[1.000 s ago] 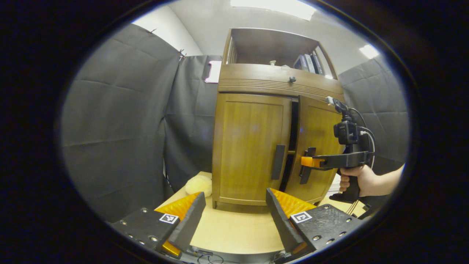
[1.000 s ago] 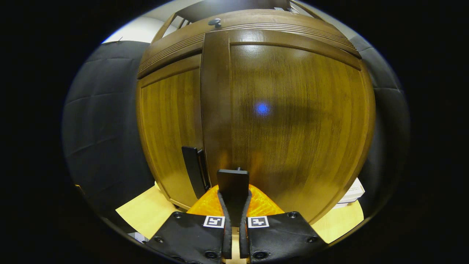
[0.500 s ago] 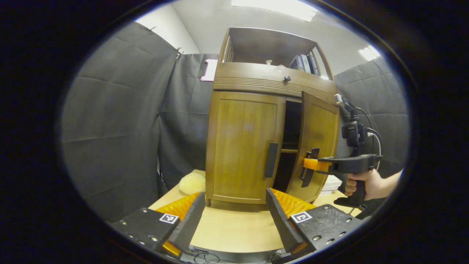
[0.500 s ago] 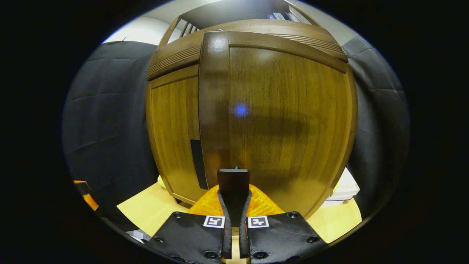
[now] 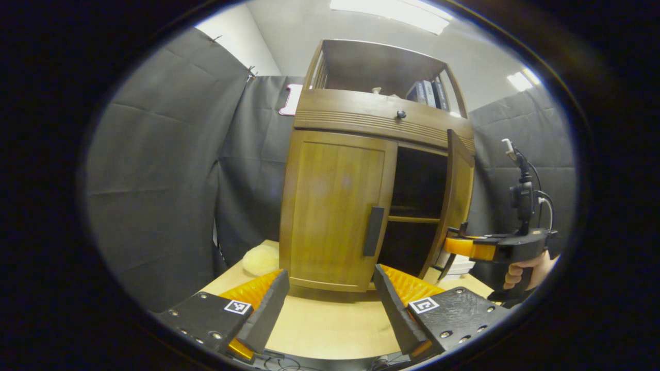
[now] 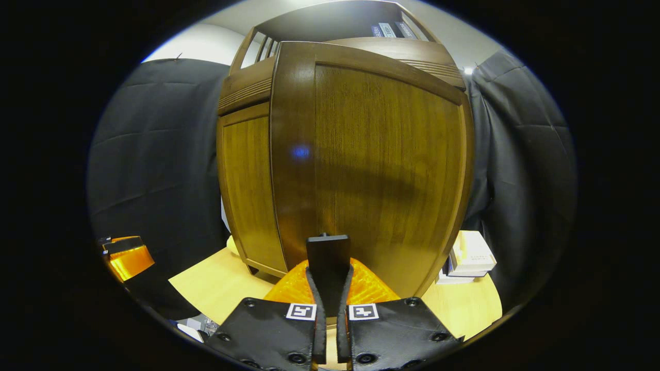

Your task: Open the right door of the double-door shoe cabinet with the right hand, and open the left door with the left hand.

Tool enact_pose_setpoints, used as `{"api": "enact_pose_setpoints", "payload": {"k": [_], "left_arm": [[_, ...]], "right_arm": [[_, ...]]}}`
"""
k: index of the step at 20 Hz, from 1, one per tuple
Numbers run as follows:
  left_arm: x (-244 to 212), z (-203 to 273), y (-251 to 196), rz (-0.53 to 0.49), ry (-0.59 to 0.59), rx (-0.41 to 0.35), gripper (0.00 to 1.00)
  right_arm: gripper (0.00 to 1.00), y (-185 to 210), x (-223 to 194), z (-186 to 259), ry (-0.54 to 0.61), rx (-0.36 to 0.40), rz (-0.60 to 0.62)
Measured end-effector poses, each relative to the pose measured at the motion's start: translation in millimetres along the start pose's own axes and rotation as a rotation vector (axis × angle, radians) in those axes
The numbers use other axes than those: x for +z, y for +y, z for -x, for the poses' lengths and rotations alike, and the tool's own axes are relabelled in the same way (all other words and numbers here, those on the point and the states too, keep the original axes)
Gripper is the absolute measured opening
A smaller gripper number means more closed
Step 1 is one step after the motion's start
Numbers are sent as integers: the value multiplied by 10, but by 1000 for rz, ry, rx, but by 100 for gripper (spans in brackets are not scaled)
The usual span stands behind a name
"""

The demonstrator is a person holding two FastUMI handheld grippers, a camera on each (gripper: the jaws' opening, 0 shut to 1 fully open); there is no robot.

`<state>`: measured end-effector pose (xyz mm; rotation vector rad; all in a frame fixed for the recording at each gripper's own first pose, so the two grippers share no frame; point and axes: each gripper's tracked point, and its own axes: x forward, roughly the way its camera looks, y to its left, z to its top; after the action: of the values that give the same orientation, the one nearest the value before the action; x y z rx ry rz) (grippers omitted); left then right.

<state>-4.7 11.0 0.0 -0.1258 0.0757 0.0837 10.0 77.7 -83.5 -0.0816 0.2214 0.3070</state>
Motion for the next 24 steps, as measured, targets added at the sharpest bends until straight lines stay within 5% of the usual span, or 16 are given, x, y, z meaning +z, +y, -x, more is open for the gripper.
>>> {"api": "enact_pose_setpoints", "payload": {"k": [11,24], "left_arm": [[104,-113,-192,3,-55,-105,95],[10,-280,-567,-36,-20,-214,95]], "right_arm": [[9,-392,-182,546,-9,-4,-34],[5,-1116,-318,1089,-38,-123,-54]]}}
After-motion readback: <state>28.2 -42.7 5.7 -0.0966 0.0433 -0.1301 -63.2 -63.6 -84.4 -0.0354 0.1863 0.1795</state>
